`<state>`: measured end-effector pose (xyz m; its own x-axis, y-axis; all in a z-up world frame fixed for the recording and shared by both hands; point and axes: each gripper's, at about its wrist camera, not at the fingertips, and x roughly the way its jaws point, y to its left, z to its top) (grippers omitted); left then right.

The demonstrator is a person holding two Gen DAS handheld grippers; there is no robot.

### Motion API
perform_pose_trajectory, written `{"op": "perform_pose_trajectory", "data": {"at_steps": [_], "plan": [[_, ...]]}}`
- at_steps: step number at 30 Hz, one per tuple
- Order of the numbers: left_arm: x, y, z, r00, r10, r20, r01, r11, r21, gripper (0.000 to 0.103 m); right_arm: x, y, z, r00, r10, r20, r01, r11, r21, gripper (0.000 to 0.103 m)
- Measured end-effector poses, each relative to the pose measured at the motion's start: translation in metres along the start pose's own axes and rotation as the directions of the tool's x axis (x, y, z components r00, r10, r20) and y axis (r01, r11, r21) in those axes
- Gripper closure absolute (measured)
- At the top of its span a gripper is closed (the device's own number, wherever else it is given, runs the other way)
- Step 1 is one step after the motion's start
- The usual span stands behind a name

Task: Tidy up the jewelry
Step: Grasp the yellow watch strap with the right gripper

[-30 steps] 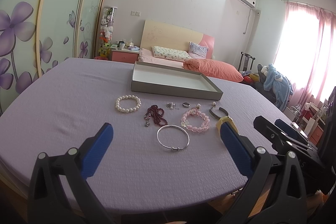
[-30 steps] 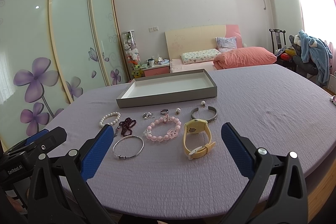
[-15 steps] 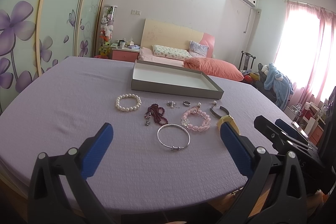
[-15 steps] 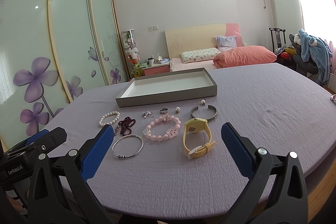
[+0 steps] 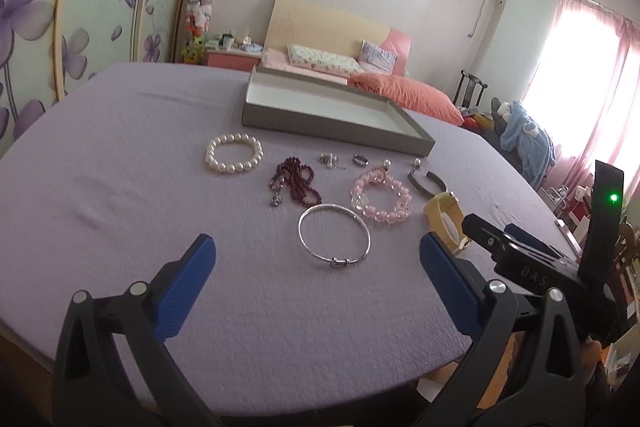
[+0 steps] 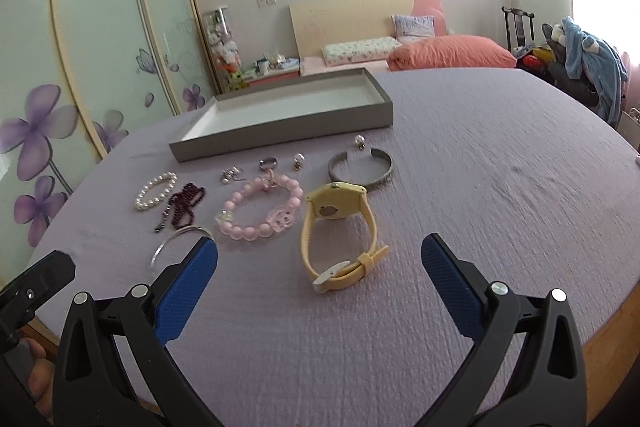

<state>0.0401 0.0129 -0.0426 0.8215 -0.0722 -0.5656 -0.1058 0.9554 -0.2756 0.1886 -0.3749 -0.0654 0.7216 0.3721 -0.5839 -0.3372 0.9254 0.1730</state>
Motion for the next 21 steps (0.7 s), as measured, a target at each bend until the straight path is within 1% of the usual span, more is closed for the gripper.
{"op": "perform_pose_trajectory", "data": {"at_steps": [3, 7, 9, 12, 14, 17, 21], "plan": [[0.013, 0.0, -0.001, 0.999, -0.007, -0.04, 0.007, 1.0, 0.004, 0.002, 0.01, -0.003, 0.004, 0.999, -0.007, -0.037, 0.007, 1.0, -0.006, 0.001], [0.028, -0.001, -0.001, 0.997, 0.011, -0.077, -0.01, 1.0, 0.015, 0.002, 0.025, -0.005, 0.008, 0.996, -0.021, -0.09, 0.019, 1.0, -0.02, 0.001], [0.035, -0.002, -0.001, 0.995, 0.026, -0.098, -0.024, 0.999, 0.025, 0.002, 0.03, -0.004, 0.01, 0.993, -0.036, -0.112, 0.032, 0.999, -0.037, 0.004], [0.041, -0.003, 0.0, 0.993, 0.024, -0.115, -0.021, 0.999, 0.032, 0.002, 0.038, -0.004, 0.011, 0.988, -0.05, -0.149, 0.044, 0.998, -0.045, 0.014], [0.043, -0.003, 0.0, 0.993, 0.023, -0.119, -0.019, 0.999, 0.034, 0.002, 0.041, -0.006, 0.01, 0.985, -0.051, -0.165, 0.044, 0.998, -0.041, 0.025], [0.048, -0.003, 0.002, 0.991, 0.027, -0.13, -0.022, 0.999, 0.036, 0.002, 0.043, -0.01, 0.01, 0.982, -0.044, -0.182, 0.039, 0.999, -0.031, 0.03], [0.055, -0.006, 0.003, 0.99, 0.027, -0.14, -0.021, 0.999, 0.04, 0.002, 0.043, -0.006, 0.01, 0.982, -0.038, -0.184, 0.034, 0.999, -0.026, 0.031]]}}
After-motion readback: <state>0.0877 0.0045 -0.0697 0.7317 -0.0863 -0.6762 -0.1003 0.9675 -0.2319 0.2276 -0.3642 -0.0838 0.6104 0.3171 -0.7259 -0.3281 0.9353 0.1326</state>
